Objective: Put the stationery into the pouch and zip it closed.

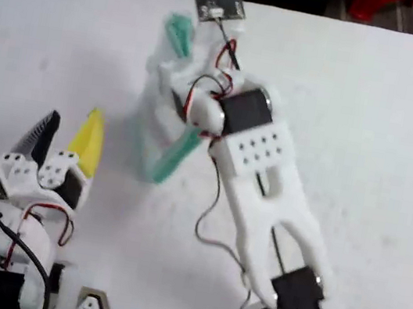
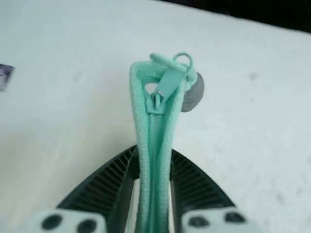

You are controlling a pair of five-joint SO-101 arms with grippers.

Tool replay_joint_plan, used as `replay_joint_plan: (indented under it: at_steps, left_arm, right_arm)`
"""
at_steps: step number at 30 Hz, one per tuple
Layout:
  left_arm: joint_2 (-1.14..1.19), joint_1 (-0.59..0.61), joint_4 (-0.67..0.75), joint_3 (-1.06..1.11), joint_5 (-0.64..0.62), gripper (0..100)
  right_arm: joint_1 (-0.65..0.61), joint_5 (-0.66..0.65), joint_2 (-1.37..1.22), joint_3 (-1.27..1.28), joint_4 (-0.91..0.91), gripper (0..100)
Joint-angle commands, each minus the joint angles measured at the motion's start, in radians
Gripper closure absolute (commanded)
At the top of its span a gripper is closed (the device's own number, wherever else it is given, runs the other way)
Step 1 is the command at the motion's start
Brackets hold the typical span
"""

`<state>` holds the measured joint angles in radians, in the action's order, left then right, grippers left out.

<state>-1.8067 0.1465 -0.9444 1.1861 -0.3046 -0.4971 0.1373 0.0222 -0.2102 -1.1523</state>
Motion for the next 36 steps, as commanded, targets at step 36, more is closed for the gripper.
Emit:
replay_joint_plan:
  at_steps: [36]
  left_arm:
    - [0.018, -0.147, 0.101, 0.097, 0.043, 76]
  right_arm:
    - [0.346, -0.219, -0.096, 0.806, 0.78, 98.1]
